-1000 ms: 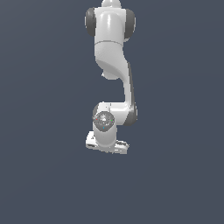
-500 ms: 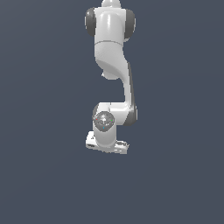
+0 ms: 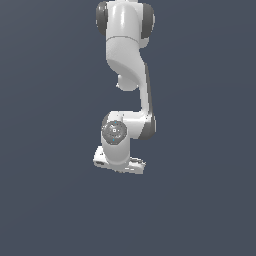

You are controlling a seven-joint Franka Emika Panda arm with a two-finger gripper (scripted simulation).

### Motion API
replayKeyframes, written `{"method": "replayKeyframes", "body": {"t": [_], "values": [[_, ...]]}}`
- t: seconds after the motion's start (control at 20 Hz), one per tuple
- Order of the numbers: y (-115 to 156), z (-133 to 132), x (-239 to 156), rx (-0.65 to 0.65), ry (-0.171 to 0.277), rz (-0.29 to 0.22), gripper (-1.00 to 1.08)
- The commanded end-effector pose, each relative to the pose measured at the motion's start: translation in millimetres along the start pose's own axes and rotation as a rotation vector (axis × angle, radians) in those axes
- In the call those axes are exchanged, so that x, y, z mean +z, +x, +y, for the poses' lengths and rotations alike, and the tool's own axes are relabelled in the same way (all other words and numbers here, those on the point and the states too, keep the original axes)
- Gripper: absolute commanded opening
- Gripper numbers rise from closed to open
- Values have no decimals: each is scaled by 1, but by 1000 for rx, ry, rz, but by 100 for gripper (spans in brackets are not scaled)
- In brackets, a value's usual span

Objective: Pick up the object and move it to a goal position.

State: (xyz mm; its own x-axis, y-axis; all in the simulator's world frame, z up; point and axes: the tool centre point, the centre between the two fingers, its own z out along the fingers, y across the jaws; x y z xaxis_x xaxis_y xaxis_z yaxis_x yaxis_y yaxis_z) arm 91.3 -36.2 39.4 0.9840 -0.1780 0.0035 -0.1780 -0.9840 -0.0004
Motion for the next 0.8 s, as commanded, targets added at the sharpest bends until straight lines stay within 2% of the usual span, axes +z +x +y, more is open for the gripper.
{"method": "replayKeyframes", "body": {"t": [0.0, 0.75], "values": [[2, 6, -19, 11, 0, 4, -100], [15, 66, -195, 111, 3, 32, -100]]}}
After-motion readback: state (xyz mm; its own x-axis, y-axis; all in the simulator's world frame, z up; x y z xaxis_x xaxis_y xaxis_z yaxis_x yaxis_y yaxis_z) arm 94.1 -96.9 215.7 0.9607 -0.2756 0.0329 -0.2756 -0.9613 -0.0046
